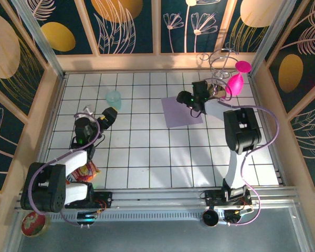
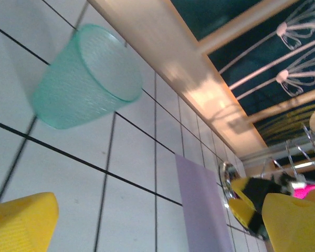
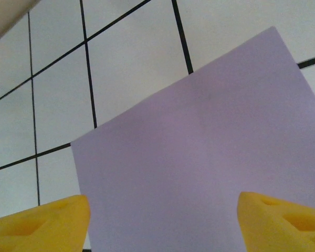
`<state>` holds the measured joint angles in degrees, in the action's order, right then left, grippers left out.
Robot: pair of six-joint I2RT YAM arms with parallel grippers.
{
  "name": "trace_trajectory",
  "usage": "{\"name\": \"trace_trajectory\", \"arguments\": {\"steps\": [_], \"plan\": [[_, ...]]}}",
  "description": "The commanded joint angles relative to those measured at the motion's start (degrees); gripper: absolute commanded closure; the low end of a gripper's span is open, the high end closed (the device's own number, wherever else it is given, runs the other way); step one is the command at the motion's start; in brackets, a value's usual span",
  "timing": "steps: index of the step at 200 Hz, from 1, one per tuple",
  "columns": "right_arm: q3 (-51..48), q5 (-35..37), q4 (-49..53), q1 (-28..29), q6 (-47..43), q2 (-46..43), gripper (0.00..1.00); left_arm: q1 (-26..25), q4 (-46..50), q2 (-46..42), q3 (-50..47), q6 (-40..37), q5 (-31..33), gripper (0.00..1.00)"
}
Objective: Fold a paper plane with a square sheet of paper (pick it up from the middle)
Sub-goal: Move the square sheet of paper to the center of the table.
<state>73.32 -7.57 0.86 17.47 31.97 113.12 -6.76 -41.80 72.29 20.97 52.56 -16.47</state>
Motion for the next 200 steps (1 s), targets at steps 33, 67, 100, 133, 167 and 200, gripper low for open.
{"name": "trace_trajectory", "arguments": {"steps": [33,67,100,133,167,200], "plan": [[10.4,2.2,10.7,-0.1,-1.1,7.8,0.38,-4.2,4.8,3.6,4.4,-0.2,-1.0,0.01],[15.0,4.0,15.9,-0.1,-2.4,11.7,0.45,-5.3,4.7,5.5,5.3,0.5,-2.4,0.01],[14.2,4.8,18.0,-0.1,-2.0,12.3,0.5,-5.9,4.9,6.8,6.1,1.1,-3.4,0.05],[8.0,4.3,17.2,0.6,1.1,9.8,0.52,-6.8,5.4,7.5,6.5,1.3,-3.4,0.08],[-1.5,4.8,14.6,4.3,7.5,4.3,0.52,-8.0,7.0,7.9,6.8,1.3,-2.9,0.08],[-12.1,7.2,10.0,11.8,18.8,-3.0,0.52,-9.9,9.0,8.7,7.2,0.7,-1.9,0.09]]}}
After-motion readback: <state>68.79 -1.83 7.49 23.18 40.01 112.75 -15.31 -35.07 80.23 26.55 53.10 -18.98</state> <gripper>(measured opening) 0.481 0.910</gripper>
